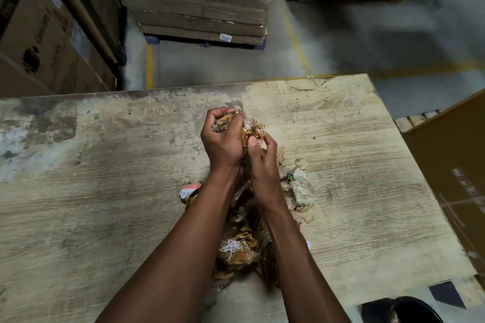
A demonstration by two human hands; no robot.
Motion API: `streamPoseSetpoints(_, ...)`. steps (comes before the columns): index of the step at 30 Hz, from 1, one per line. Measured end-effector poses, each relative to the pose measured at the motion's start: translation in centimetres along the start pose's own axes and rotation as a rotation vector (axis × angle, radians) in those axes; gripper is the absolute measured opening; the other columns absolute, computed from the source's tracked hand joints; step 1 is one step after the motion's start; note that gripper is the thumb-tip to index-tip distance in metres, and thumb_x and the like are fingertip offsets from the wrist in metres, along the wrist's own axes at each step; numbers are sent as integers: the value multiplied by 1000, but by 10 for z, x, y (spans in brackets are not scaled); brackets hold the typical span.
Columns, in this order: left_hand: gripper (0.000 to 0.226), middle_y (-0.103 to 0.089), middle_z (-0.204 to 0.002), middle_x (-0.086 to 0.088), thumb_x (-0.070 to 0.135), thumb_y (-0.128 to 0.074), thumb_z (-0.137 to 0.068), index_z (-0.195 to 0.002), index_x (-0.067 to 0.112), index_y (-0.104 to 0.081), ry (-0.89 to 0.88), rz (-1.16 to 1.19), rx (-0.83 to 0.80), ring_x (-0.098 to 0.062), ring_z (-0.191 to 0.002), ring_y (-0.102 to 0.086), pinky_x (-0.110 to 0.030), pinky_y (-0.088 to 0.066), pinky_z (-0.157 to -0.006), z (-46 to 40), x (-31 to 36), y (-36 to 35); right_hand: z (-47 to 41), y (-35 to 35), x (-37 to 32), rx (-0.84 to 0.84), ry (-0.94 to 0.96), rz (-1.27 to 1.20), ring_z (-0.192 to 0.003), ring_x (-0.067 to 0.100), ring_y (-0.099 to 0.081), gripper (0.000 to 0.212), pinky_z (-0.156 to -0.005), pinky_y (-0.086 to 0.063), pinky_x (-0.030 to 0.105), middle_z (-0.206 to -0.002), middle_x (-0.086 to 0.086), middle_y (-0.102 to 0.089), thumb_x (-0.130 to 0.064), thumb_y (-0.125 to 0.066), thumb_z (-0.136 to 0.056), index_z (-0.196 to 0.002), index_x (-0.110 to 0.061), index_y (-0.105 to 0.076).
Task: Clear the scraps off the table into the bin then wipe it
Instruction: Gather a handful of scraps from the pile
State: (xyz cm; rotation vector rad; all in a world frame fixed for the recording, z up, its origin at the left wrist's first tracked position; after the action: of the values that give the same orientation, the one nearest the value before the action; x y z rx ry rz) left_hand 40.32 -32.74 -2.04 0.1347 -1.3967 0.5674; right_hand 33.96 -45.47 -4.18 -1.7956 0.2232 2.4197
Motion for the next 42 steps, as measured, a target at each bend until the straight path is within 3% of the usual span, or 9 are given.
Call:
streamPoseSetpoints(4,15,-77,-98,0,13,-80,-84,-90,25,-72,-27,-3,23,-17,-93,-72,-43,-58,-87,-5,3,1,11,3,19,105,-47,43,-95,13,-71,85,-81,-54,35,-105,-10,-73,-103,-35,-80,-125,-36,-64)
streamPoseSetpoints(7,12,-76,-99,0,16,-79,-84,-91,21,-71,-48,17,14,-16,-96,-72,-41,-59,-91,0,1,-1,9,-1,32,195,-108,-138,-82,32,-69,77,-76,-56,48,-92,11,-74,-96,-42,-87,-102,-25,-69)
streamPoseSetpoints(13,10,-75,-99,-4,15,-77,-89,-95,16,-69,-108,-61,-17,-21,-93,-72,-39,-58,-87,14,-2,0,0,-3,27,368,-189,-475,-98,24,-74,77,-82,-62,41,-105,10,-73,-73,-48,-102,-122,0,-62)
streamPoseSetpoints(18,11,-73,-97,-8,10,-74,-92,-93,15,-65,-117,-97,-71,-14,-88,-70,-33,-58,-79,20,0,1,-10,-4,1,301,-130,-450,-100,13,-69,57,-78,-57,26,-115,0,-67,-63,-60,-102,-132,-16,-51)
streamPoseSetpoints(21,17,-71,-93,-6,1,-71,-98,-93,14,-61,-83,-106,-105,-12,-80,-67,-26,-54,-71,25,-2,-1,-16,-4,-11,244,-18,-412,-106,15,-77,80,-92,-61,34,-117,4,-80,-68,-75,-86,-148,-20,-56)
streamPoseSetpoints(27,11,-70,-84,-16,21,-63,-88,-94,13,-60,-61,-162,-160,-16,-70,-64,-33,-50,-62,32,-7,0,-26,2,-8,316,53,-277,-76,25,-76,46,-80,-62,50,-73,3,-77,-62,-77,-92,-79,-18,-76)
streamPoseSetpoints(34,35,-66,-80,18,43,-52,-111,-94,15,-62,-17,-123,-239,-1,-77,-59,-21,-49,-75,38,-13,-12,-21,19,3,466,-5,-252,-66,18,-72,48,-68,-57,38,-72,7,-77,-53,-76,-95,-84,-7,-78)
streamPoseSetpoints(38,16,-66,-81,13,29,-60,-98,-87,17,-60,-6,-74,-241,-7,-80,-60,-30,-49,-79,39,-7,-22,-22,25,-5,483,-41,-271,-69,18,-73,40,-78,-62,51,-75,5,-79,-50,-79,-82,-84,-10,-78)
streamPoseSetpoints(42,8,-66,-85,12,18,-55,-92,-85,16,-60,-33,-37,-260,0,-82,-63,-17,-48,-78,44,14,-39,-24,36,-24,489,-13,-309,-72,21,-70,31,-80,-60,59,-77,3,-77,-37,-79,-76,-85,-8,-75)
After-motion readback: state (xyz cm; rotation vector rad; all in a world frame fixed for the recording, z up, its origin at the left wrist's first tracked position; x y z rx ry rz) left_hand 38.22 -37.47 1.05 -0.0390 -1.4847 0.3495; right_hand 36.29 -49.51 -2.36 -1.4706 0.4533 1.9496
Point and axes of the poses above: each hand's wrist, its own z-axis away from the middle knuckle, its own y-axis out of the back of the hand, x = y × z, the point moved 9 cm from there along -z, towards the middle knuckle
